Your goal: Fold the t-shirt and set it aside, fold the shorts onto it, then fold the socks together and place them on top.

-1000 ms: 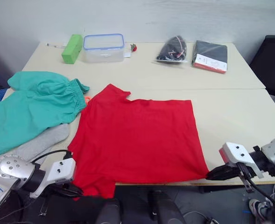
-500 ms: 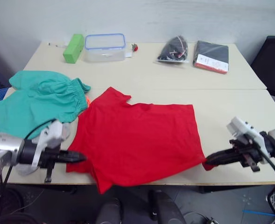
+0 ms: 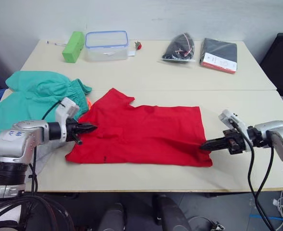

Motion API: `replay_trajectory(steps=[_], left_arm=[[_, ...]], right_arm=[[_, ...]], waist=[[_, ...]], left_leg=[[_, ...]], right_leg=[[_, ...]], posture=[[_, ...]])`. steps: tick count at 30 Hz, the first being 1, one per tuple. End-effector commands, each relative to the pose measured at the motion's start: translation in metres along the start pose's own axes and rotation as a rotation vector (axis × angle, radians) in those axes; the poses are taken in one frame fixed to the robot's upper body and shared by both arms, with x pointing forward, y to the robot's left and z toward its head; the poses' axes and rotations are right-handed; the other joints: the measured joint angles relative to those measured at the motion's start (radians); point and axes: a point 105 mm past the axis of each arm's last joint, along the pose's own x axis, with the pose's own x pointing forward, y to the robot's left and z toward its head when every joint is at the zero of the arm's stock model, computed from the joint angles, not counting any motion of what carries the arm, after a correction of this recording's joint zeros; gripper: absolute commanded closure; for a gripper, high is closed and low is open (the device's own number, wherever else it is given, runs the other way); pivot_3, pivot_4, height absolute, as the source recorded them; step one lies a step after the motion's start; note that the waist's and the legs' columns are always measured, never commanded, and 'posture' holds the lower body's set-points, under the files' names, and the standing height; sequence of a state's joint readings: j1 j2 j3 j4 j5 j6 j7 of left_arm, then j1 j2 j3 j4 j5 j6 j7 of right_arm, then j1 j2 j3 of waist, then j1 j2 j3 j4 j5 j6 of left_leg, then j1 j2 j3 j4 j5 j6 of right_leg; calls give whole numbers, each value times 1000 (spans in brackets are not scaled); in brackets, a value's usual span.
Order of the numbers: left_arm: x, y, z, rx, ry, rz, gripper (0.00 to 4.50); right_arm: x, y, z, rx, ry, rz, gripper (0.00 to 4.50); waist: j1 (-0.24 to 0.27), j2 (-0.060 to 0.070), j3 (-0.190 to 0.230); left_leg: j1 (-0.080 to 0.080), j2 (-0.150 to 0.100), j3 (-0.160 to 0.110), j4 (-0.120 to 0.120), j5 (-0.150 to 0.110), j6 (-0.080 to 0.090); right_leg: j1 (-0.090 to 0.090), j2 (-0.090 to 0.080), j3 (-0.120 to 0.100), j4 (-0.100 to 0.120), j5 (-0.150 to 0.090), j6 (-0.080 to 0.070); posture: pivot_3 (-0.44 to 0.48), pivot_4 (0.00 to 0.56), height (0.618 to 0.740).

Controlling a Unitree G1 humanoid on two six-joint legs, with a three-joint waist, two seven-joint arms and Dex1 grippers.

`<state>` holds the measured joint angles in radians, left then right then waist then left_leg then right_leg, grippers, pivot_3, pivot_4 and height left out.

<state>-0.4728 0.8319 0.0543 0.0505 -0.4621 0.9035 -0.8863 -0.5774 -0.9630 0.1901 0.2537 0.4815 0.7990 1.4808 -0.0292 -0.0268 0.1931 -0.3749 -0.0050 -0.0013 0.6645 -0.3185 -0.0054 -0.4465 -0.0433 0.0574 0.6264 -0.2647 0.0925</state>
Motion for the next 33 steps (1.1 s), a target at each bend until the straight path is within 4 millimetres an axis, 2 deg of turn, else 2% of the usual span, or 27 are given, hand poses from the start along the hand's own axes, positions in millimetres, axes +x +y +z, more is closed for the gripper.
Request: replay_trajectory(steps=[1,5,11,15,19,23,30,33], left_arm=[[0,-6,-1,44,9,-2,4500],[-3,-7,-6,52,18,2,4500],[-8,-11,-8,40,8,1,4500],[-16,-21,-3,46,-26,-34,4500],[-37,-46,2,58,-63,-142,4500],[-58,-64,-18,31,-3,-196,4500],[-83,-94,-49,25,123,-271,4500],[-87,-98,-57,32,150,-282,4500]], right_arm=[[-5,-5,9,-49,-20,-60,4484],[-6,-10,3,-37,-9,-95,4484],[-15,-10,5,-20,-32,-104,4484],[-23,8,6,-45,-37,-32,4484],[-28,31,1,-84,-7,37,4484],[-26,50,-17,-120,56,91,4484],[-21,72,-45,-187,149,149,4484],[-21,78,-53,-186,172,176,4484]], waist=[[2,0,0],[2,0,0],[0,0,0],[2,0,0],[1,0,0],[0,0,0],[1,0,0],[1,0,0]], left_leg=[[0,0,0,0,0,0],[0,0,-1,1,0,0],[2,0,-1,1,1,0],[2,0,-1,1,1,0],[1,0,-1,1,1,0],[2,0,-2,-1,0,0],[6,0,-3,1,1,0],[8,0,-3,1,1,1]], right_leg=[[0,0,0,-1,0,0],[1,-1,1,0,0,0],[2,0,0,2,1,0],[2,0,0,1,1,0],[2,-1,1,0,1,0],[3,-1,2,0,0,-1],[7,-1,2,0,-1,-2],[10,-1,2,-2,-6,-12]], posture=[[0,150,740],[0,150,740],[0,150,740],[0,150,740],[0,150,740],[0,150,740],[0,150,740],[0,150,740]])
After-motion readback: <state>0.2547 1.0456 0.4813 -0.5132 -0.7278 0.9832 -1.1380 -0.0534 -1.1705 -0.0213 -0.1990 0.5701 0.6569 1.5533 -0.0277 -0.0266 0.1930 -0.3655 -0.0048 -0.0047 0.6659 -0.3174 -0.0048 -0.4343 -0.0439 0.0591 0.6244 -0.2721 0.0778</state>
